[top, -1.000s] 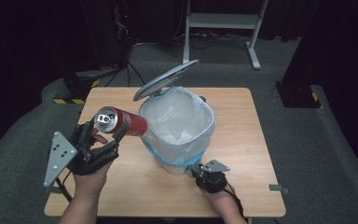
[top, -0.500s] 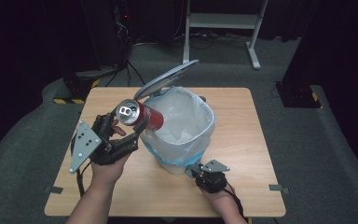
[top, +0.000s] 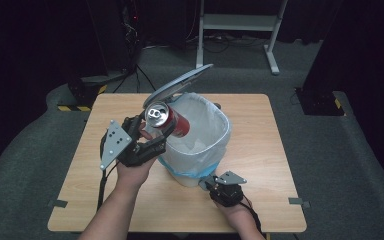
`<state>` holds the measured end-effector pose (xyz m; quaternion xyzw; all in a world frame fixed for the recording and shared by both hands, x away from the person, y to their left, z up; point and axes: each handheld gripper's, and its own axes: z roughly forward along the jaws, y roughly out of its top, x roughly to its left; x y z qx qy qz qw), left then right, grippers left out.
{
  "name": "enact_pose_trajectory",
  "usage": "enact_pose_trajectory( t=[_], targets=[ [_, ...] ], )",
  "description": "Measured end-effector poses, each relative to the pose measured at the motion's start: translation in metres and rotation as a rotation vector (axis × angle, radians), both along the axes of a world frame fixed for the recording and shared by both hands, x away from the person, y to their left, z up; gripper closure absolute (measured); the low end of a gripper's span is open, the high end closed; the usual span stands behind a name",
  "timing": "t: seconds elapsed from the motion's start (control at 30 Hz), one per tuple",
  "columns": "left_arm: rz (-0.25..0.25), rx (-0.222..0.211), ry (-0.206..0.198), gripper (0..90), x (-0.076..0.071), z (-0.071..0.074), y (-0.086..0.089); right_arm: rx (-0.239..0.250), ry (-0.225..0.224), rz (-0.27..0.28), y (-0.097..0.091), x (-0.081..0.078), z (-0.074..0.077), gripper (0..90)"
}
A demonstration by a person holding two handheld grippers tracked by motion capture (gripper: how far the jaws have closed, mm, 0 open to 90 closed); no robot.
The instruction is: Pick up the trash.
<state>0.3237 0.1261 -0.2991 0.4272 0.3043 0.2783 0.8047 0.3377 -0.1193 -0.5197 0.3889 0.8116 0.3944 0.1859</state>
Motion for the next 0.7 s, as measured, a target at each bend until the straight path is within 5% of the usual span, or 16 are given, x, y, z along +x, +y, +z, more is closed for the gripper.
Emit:
enact_pose_trajectory(
  t=[0.7],
  targets=[
    [-0.017, 0.028, 0.049, 33.7, 0.026, -0.001, -0.029, 0.000, 0.000, 0.001, 0.000, 0.000, 0.000, 60.1]
  ],
)
